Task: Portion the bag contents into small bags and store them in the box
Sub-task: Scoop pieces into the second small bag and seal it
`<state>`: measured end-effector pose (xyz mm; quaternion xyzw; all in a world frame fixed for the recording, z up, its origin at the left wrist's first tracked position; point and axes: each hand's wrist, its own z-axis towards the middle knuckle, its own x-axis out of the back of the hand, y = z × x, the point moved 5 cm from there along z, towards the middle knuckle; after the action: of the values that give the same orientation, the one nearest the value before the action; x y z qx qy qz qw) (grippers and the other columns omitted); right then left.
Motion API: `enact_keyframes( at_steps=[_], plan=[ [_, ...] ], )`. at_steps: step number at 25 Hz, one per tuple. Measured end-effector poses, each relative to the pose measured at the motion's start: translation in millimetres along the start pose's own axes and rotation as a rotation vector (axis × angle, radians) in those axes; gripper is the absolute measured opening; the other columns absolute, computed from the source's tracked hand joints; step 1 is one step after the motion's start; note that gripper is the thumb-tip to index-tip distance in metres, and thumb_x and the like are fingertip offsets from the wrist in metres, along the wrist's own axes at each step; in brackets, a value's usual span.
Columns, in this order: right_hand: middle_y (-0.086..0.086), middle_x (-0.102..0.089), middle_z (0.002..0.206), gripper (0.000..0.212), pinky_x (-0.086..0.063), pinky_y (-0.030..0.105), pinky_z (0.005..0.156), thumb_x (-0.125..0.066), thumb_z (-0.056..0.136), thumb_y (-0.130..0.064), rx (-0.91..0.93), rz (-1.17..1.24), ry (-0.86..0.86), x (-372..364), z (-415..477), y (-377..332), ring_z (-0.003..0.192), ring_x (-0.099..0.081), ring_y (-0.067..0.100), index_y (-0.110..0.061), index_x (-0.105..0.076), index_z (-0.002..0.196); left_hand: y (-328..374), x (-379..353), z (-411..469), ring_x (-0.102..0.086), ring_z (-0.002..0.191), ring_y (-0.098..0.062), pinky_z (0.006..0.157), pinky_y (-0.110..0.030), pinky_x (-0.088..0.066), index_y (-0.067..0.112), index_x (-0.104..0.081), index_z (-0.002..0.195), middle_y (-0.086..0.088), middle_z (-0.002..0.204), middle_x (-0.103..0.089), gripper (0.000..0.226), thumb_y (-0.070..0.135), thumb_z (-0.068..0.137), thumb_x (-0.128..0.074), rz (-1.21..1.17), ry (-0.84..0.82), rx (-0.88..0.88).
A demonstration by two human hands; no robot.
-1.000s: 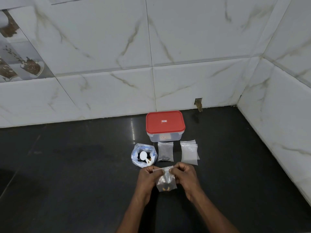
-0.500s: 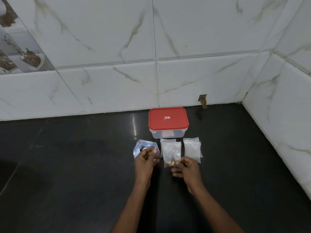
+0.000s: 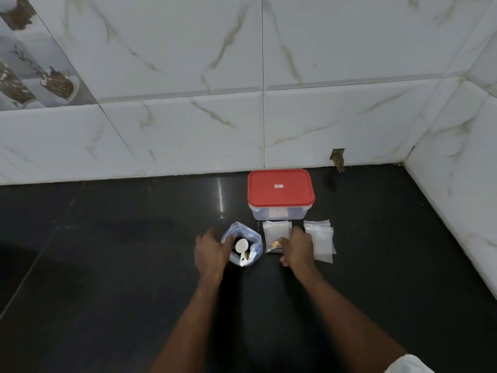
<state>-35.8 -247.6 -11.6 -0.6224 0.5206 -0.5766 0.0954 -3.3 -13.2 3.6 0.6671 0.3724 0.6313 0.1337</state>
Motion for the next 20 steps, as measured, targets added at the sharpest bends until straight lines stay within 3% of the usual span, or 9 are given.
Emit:
enact_keyframes(
  at_steps=[3, 5, 7, 12, 15, 17, 20],
  plan=[
    [0.013, -0.068, 0.103, 0.034, -0.052, 0.038, 0.073, -0.045, 0.101, -0.033, 0.239, -0.545, 0.059, -1, -9, -9, 0.092, -0.068, 0.031, -0.013, -0.045, 0.129, -5, -5, -2, -0.073, 0.079, -0.026, 0.072, -0.038, -0.059, 0.013, -0.072, 0.1, -0.002, 0.087, -0.075, 0.038, 0.044, 0.08, -0.065, -0.07, -0.113, 0.047],
    [0.01, -0.065, 0.108, 0.037, -0.05, 0.036, 0.074, -0.039, 0.103, -0.038, 0.377, -0.629, 0.032, -7, -17, -13, 0.095, -0.067, 0.029, -0.02, -0.042, 0.134, -8, -5, -3, -0.073, 0.066, -0.023, 0.068, -0.042, -0.063, 0.014, -0.074, 0.096, -0.001, 0.076, -0.075, 0.028, 0.034, 0.078, -0.065, -0.155, -0.128, 0.037],
    [0.009, -0.059, 0.117, 0.039, -0.051, 0.036, 0.078, -0.043, 0.101, -0.037, 0.44, -0.641, -0.072, -16, -21, -9, 0.1, -0.064, 0.028, -0.024, -0.042, 0.138, -13, -6, -3, -0.073, 0.066, -0.02, 0.068, -0.042, -0.063, 0.012, -0.076, 0.092, -0.002, 0.074, -0.075, 0.022, 0.026, 0.08, -0.065, -0.216, -0.097, 0.033],
    [0.01, -0.057, 0.122, 0.037, -0.05, 0.036, 0.085, -0.045, 0.101, -0.034, 0.415, -0.614, -0.133, -25, -13, -5, 0.105, -0.062, 0.027, -0.02, -0.045, 0.135, -15, -4, -4, -0.074, 0.057, -0.02, 0.058, -0.036, -0.063, 0.006, -0.073, 0.086, -0.008, 0.07, -0.074, 0.013, 0.015, 0.086, -0.064, -0.354, -0.062, 0.056],
    [0.009, -0.059, 0.117, 0.032, -0.049, 0.037, 0.083, -0.044, 0.1, -0.032, 0.305, -0.449, 0.095, 7, -7, 5, 0.103, -0.06, 0.026, -0.017, -0.053, 0.127, -17, -4, -4, -0.074, 0.059, -0.02, 0.054, -0.029, -0.061, 0.005, -0.073, 0.088, -0.008, 0.072, -0.074, 0.011, 0.011, 0.086, -0.064, -0.355, -0.057, 0.069],
    [0.013, -0.058, 0.118, 0.03, -0.048, 0.039, 0.085, -0.05, 0.097, -0.026, 0.145, -0.375, 0.319, 40, 0, 29, 0.106, -0.057, 0.03, -0.009, -0.058, 0.12, -18, -5, -3, -0.074, 0.061, -0.021, 0.062, -0.038, -0.064, 0.009, -0.07, 0.085, -0.006, 0.072, -0.073, 0.008, 0.015, 0.083, -0.066, -0.37, -0.062, 0.084],
    [0.019, -0.056, 0.122, 0.041, -0.046, 0.042, 0.091, -0.06, 0.091, -0.028, -0.019, -0.328, 0.357, 62, 11, 63, 0.112, -0.054, 0.034, -0.001, -0.056, 0.121, -18, -5, -4, -0.07, 0.072, -0.025, 0.077, -0.04, -0.061, 0.007, -0.067, 0.097, 0.003, 0.073, -0.065, 0.025, 0.028, 0.085, -0.071, -0.361, -0.055, 0.108]
  ],
)
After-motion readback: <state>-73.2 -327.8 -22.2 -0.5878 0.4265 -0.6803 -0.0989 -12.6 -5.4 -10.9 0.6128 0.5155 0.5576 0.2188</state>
